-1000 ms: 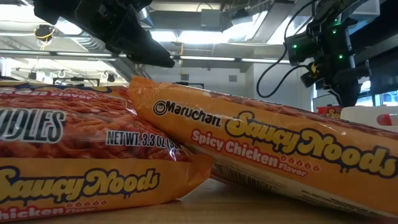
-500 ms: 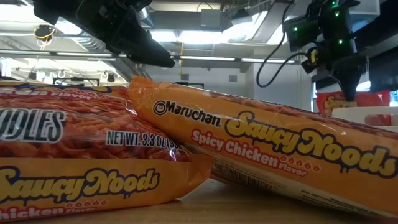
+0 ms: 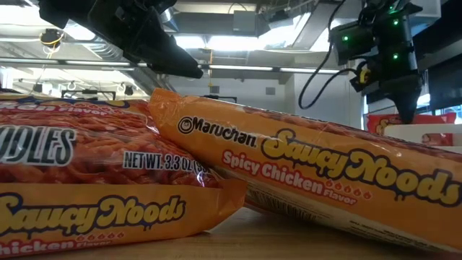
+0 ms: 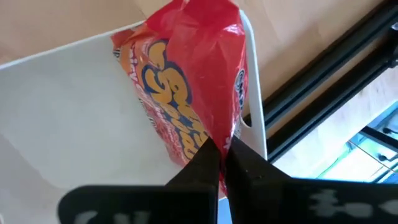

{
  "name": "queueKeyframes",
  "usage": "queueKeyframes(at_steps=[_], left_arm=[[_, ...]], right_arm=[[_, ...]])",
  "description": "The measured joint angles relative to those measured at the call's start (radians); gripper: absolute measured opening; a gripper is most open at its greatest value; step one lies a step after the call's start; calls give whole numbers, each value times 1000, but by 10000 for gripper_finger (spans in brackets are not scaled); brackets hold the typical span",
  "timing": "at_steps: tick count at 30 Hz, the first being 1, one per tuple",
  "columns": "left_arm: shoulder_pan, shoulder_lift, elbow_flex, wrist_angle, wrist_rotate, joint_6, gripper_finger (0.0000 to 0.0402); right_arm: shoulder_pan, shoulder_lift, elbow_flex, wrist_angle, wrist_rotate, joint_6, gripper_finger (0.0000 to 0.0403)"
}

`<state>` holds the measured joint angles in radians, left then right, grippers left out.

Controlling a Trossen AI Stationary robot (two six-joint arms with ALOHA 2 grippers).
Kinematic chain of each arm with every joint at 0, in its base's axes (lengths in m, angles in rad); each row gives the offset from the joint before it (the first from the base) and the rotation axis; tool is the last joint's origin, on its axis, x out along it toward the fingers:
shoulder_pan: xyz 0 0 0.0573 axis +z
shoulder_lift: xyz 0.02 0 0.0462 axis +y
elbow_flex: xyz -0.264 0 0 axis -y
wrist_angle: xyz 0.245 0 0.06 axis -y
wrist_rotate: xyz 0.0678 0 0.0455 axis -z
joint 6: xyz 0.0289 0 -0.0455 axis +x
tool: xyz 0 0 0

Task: Sort Maruchan noodles
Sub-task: Put the top right orange noodle pack into the right white bin, then put the center orange noodle pack into the right white bin

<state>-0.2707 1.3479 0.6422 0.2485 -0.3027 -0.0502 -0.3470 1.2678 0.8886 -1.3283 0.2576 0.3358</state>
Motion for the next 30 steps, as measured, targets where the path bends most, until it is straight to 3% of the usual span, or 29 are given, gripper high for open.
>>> queueKeyframes(at_steps=[5, 14, 20, 24, 30], left_arm=[[0, 0, 0, 0, 0, 0, 195], [0, 0, 0, 0, 0, 0, 195], [0, 0, 0, 16, 1, -23, 195], [0, 0, 0, 17, 3, -26, 195], [-9, 0, 0, 34, 10, -27, 195]], right_arm=[[0, 0, 0, 4, -15, 25, 17], [0, 0, 26, -25, -68, -3, 147], [50, -10, 154, -45, -161, 33, 185], [167, -25, 188, 135, -225, 61, 188], [367, -18, 144, 532, -219, 46, 179]])
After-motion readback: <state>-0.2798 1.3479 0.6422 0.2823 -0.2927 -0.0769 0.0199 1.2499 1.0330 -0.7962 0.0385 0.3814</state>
